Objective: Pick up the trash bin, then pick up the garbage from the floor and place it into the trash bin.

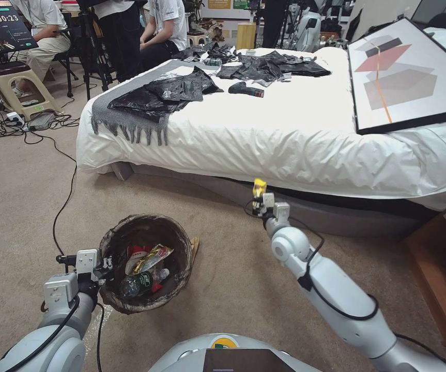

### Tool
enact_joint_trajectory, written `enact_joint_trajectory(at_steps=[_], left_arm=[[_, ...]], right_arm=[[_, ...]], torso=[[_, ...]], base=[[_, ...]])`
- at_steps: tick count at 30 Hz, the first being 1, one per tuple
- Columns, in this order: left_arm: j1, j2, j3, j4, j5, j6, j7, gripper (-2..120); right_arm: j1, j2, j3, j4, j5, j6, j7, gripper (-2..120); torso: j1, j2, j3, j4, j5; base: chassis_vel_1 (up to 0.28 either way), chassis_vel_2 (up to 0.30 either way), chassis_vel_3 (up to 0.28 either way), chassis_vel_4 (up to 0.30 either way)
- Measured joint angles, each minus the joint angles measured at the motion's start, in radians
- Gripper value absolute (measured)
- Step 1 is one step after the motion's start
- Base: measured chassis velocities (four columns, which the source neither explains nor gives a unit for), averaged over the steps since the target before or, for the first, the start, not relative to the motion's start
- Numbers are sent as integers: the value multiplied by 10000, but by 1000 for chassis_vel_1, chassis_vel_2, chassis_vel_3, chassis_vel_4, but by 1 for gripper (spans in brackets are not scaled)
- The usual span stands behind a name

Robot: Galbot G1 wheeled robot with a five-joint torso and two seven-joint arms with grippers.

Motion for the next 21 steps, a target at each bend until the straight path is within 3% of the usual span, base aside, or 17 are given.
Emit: enact_joint_trajectory(at_steps=[10,16,21], left_arm=[[52,110,46,0,-54,-38,-46,3],[53,-8,113,0,2,50,-67,3],[80,-57,186,0,116,91,-69,3]], right_arm=[[298,-1023,-172,2784,959,-345,9,0],[894,-1440,-598,4283,1364,-444,-1180,0],[1312,-1549,-1029,4647,1438,-436,-1835,0]], torso=[[0,0,1,0,0],[0,0,0,1,1],[0,0,0,2,0]], base=[[0,0,0,0],[0,0,0,0],[0,0,0,0]])
